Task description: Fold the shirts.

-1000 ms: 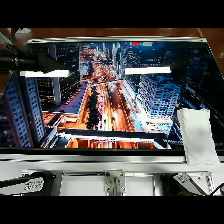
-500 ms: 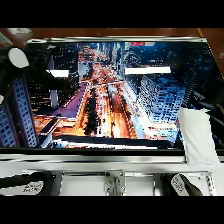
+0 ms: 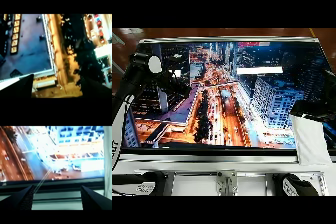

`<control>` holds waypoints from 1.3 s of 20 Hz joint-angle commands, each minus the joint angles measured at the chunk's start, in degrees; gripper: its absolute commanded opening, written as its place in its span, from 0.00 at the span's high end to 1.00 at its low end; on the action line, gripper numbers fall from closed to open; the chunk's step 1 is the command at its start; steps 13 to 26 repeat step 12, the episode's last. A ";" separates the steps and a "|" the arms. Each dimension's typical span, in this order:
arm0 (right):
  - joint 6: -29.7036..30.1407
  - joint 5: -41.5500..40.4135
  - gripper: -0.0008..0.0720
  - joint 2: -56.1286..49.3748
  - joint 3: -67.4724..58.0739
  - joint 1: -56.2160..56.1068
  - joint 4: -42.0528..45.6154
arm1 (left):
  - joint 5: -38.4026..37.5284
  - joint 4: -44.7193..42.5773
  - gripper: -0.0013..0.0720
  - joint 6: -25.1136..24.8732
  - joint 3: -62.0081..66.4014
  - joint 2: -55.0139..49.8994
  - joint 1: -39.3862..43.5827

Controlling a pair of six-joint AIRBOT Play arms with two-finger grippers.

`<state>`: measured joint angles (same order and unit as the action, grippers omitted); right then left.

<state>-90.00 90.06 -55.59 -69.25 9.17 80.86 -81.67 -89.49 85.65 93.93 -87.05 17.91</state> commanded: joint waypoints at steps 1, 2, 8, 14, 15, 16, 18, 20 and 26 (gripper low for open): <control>-0.61 -0.15 0.05 0.04 -0.07 -2.91 1.11 | 3.48 0.17 0.01 2.80 0.02 -0.20 -0.13; -0.63 -0.15 0.05 0.04 -0.07 -2.91 1.11 | 4.13 1.05 0.01 2.78 0.02 -0.26 -0.13; -0.61 -0.15 0.05 0.04 -0.07 -2.91 1.11 | 4.09 1.53 0.01 2.75 0.02 -0.46 -0.15; -0.61 -0.15 0.05 0.04 -0.07 -2.91 1.11 | 4.09 1.46 0.01 2.75 0.02 -0.52 -0.15; -0.61 -0.15 0.05 0.04 -0.07 -2.91 1.11 | 4.09 1.46 0.01 2.75 0.02 -0.52 -0.15; -0.61 -0.15 0.05 0.04 -0.07 -2.91 1.11 | 4.09 1.46 0.01 2.75 0.02 -0.52 -0.15; -0.61 -0.15 0.05 0.04 -0.07 -2.91 1.11 | 4.09 1.46 0.01 2.75 0.02 -0.52 -0.15; -0.61 -0.15 0.05 0.04 -0.07 -2.91 1.11 | 4.09 1.46 0.01 2.75 0.02 -0.52 -0.15; -0.61 -0.15 0.05 0.04 -0.07 -2.91 1.11 | 4.09 1.46 0.01 2.75 0.02 -0.52 -0.15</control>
